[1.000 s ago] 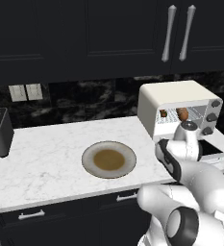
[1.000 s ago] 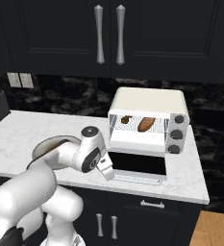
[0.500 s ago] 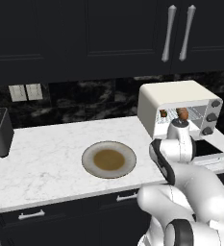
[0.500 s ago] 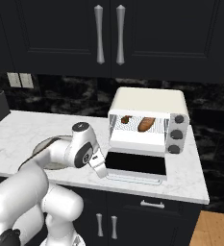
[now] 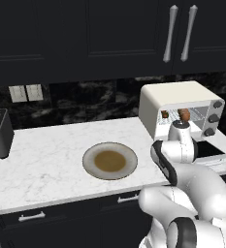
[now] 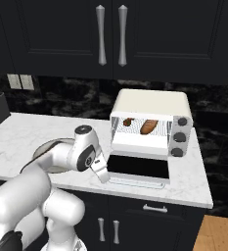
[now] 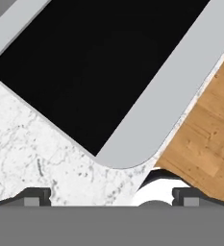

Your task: Pick up the kebab skewer and baguette bread, and place them inside the toaster oven. Close the toaster oven door and start by setting the timer.

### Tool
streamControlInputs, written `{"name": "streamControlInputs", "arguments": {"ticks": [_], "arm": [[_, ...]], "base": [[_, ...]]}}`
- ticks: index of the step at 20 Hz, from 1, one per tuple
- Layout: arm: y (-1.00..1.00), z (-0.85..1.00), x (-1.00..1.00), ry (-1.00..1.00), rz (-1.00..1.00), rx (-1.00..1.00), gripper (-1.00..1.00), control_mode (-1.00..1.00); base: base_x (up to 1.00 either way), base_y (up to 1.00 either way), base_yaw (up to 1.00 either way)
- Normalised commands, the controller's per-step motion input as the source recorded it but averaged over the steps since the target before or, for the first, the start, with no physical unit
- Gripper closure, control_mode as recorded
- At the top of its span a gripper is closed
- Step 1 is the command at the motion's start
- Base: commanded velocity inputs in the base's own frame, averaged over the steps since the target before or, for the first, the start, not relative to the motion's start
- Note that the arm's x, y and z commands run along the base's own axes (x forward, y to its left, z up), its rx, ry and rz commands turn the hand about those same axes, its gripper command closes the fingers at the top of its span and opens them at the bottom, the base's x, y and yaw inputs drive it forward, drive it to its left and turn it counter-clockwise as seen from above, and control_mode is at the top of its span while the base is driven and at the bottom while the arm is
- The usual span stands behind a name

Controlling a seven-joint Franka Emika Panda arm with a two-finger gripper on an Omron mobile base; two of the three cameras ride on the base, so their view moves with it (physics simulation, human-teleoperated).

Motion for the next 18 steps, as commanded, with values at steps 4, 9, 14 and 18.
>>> {"name": "streamControlInputs", "arguments": {"ticks": [4,9,14,18], "arm": [[0.13,-0.40,0.00,0.00,0.00,0.00,-1.00,-1.00],[0.09,-0.37,-0.01,0.01,-0.01,0.00,-1.00,-1.00],[0.00,-0.42,0.00,0.02,-0.01,0.00,-1.00,-1.00],[0.00,-0.43,0.00,0.00,-0.01,0.00,-1.00,-1.00]], "base": [[0.00,0.00,0.00],[0.00,0.00,0.00],[0.00,0.00,0.00],[0.00,0.00,0.00]]}}
